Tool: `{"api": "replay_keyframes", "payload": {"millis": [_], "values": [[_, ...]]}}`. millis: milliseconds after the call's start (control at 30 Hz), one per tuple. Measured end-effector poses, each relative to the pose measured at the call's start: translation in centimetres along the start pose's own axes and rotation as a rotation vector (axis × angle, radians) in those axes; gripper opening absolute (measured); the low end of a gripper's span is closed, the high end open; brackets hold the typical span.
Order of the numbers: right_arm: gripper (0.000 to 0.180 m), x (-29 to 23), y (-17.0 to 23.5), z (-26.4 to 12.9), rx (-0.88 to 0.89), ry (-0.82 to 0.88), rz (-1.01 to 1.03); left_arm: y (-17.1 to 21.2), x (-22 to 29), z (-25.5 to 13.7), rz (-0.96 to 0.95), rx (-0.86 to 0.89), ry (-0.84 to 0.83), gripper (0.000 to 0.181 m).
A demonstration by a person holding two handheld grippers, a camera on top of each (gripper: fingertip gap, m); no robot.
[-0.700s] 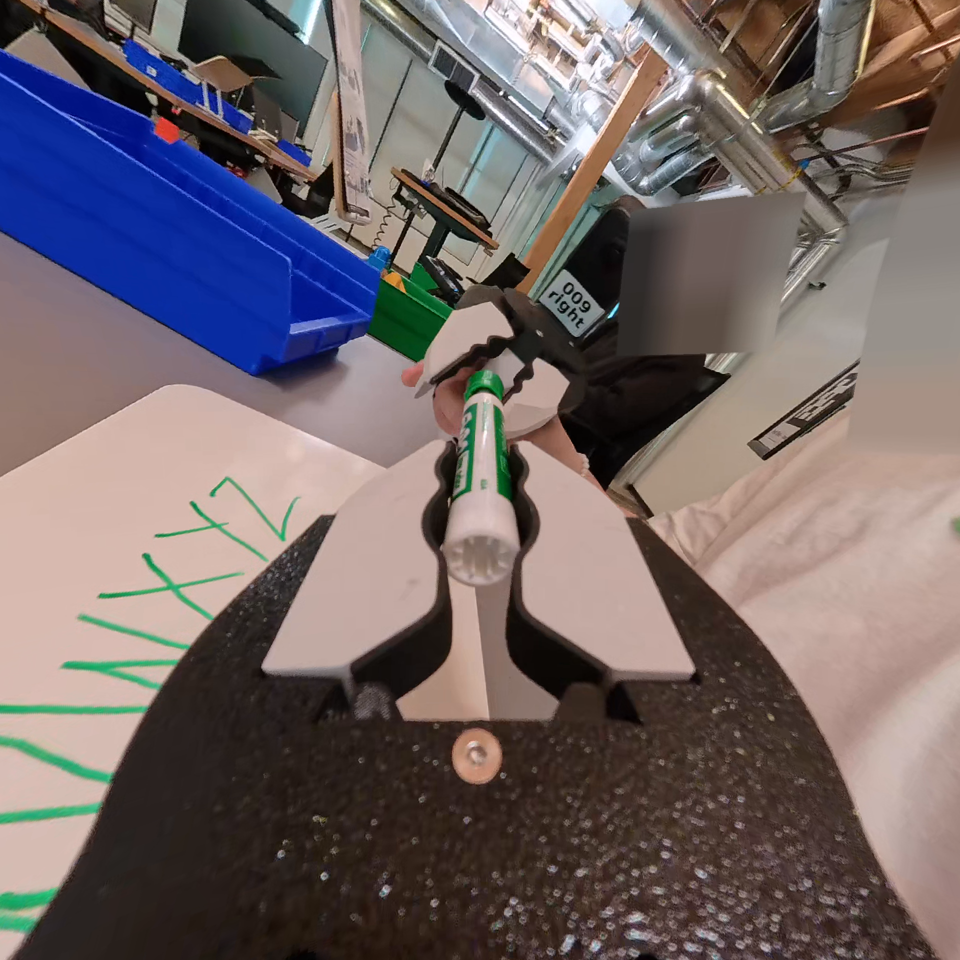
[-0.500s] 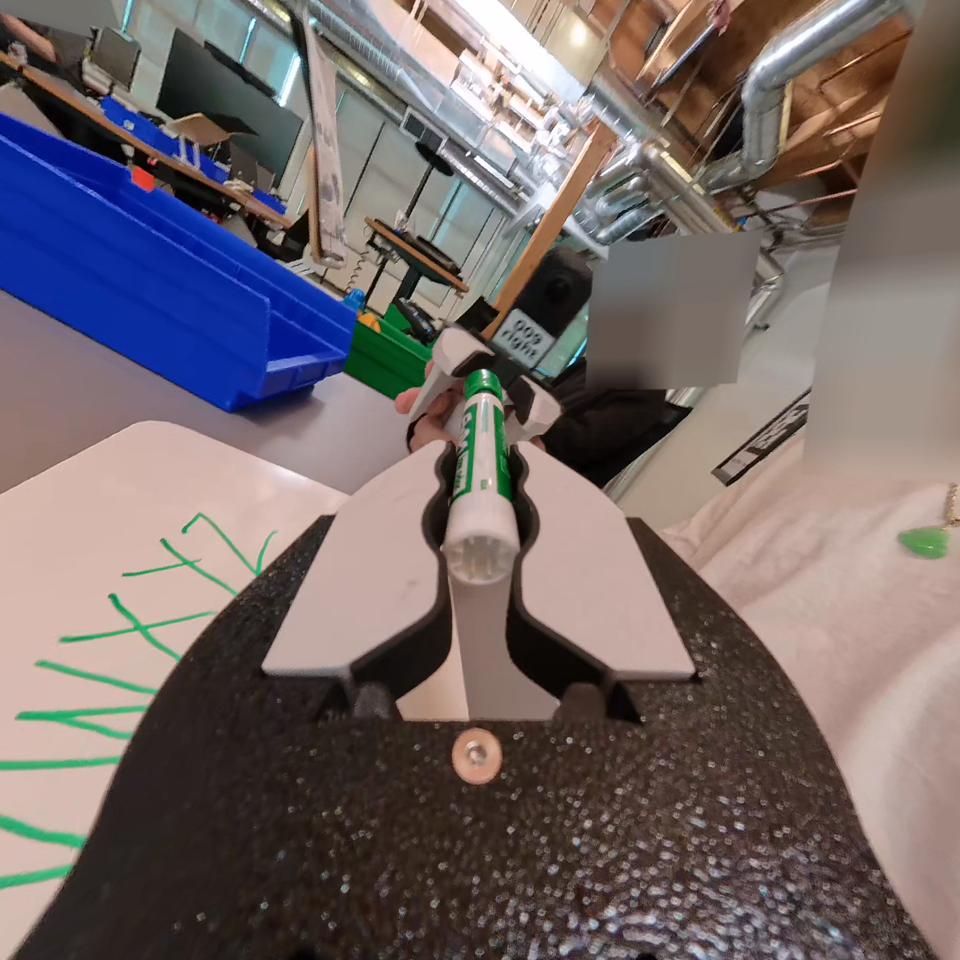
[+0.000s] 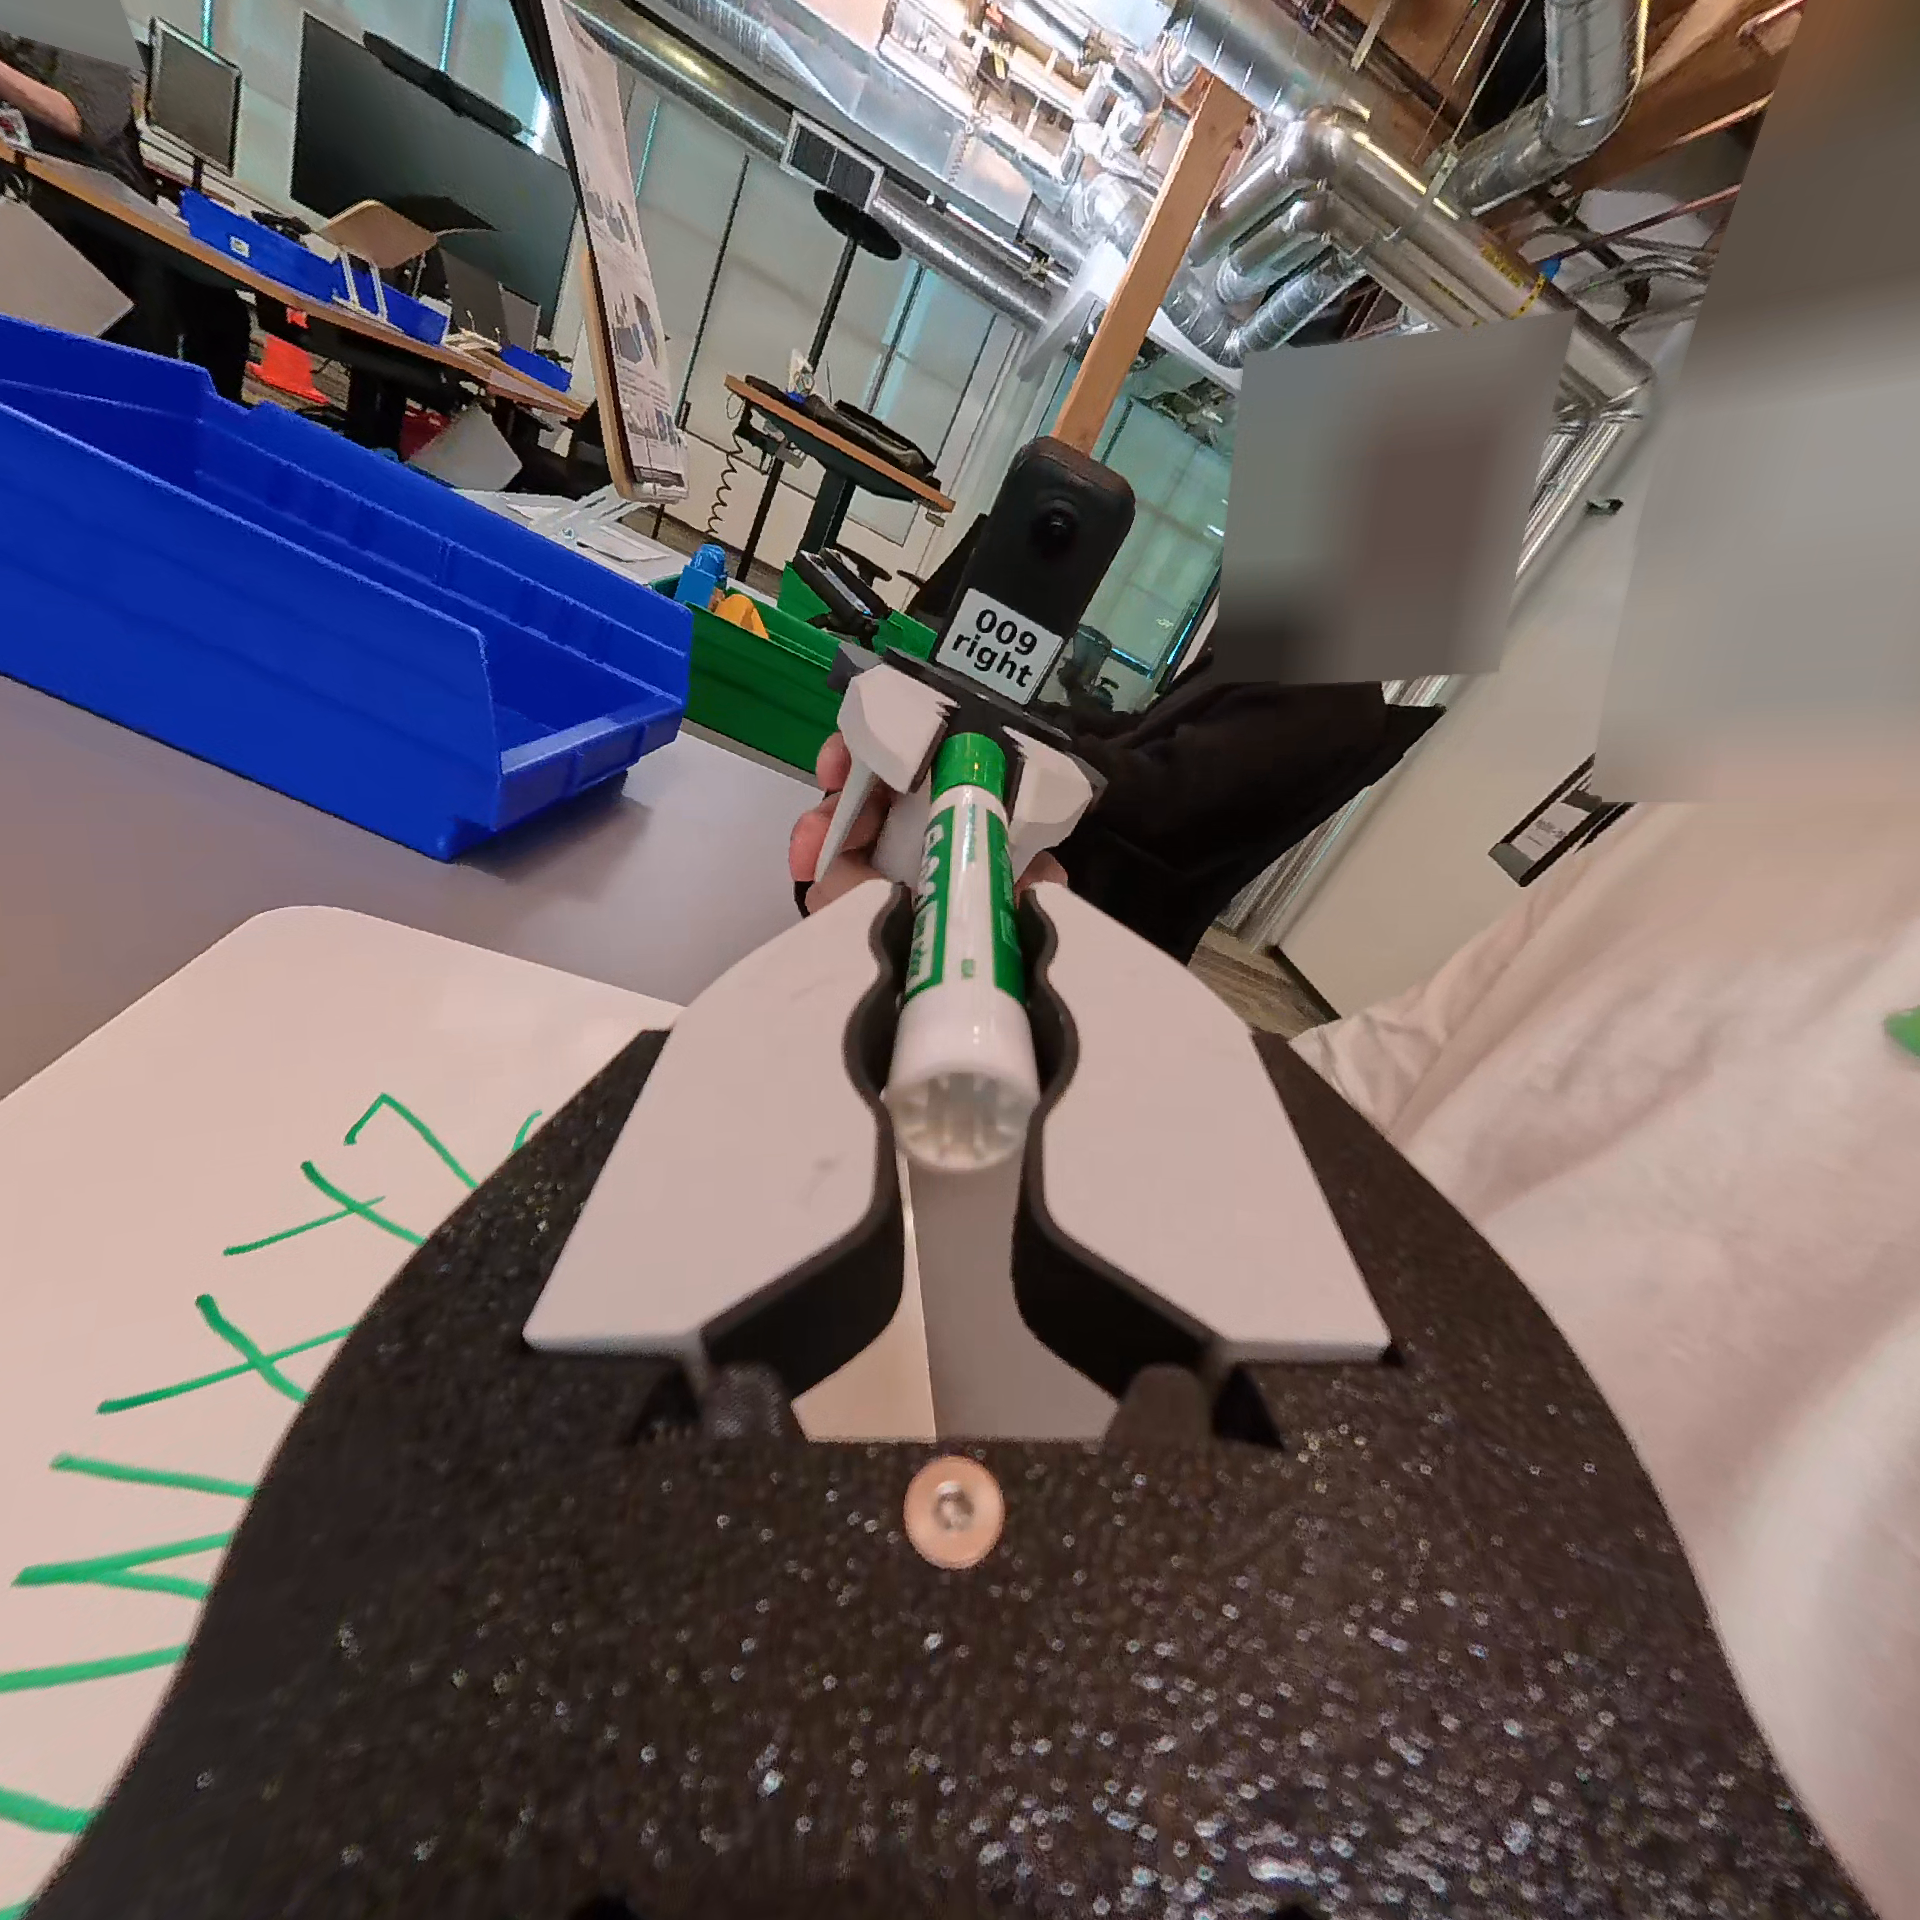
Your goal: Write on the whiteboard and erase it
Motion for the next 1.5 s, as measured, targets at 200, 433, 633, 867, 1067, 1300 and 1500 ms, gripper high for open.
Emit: {"api": "replay_keyframes", "payload": {"millis": [200, 433, 633, 867, 1067, 1300, 1500], "values": [[0.020, -0.1, -0.4, 0.0, 0.034, 0.005, 0.033, -0.6, 0.6, 0.2, 0.051, -0.010, -0.041, 0.019], [0.020, 0.3, 0.0, 0.7, 0.127, -0.016, 0.151, -0.7, 0.7, -0.3, 0.025, 0.036, -0.085, 0.019], [0.019, 0.4, 0.5, 1.1, 0.134, -0.047, 0.231, -0.5, 0.7, -0.7, 0.078, -0.007, -0.124, 0.020], [0.019, 0.5, 1.3, 1.5, 0.115, -0.051, 0.301, -0.6, 0.5, -1.1, 0.146, -0.075, -0.158, 0.020], [0.020, 0.6, 2.2, 1.9, 0.071, -0.053, 0.320, -0.2, 0.2, -1.6, 0.178, -0.135, -0.182, 0.020], [0.021, 1.0, 2.6, 1.8, 0.022, -0.026, 0.315, 0.0, -0.1, -1.5, 0.248, -0.144, -0.204, 0.020], [0.019, 0.5, 2.8, 2.2, 0.008, -0.054, 0.327, 0.0, 0.0, -1.1, 0.321, -0.220, -0.221, 0.019]]}}
Point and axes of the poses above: each gripper's, where its closed fingertips meet, z out along the fingers, y out of its underside, x = y × z across the jaws, the point moved 3 cm from there along -z, back along the fingers, and after that the axes turned 3 degrees about x, right-handed, at the moved point
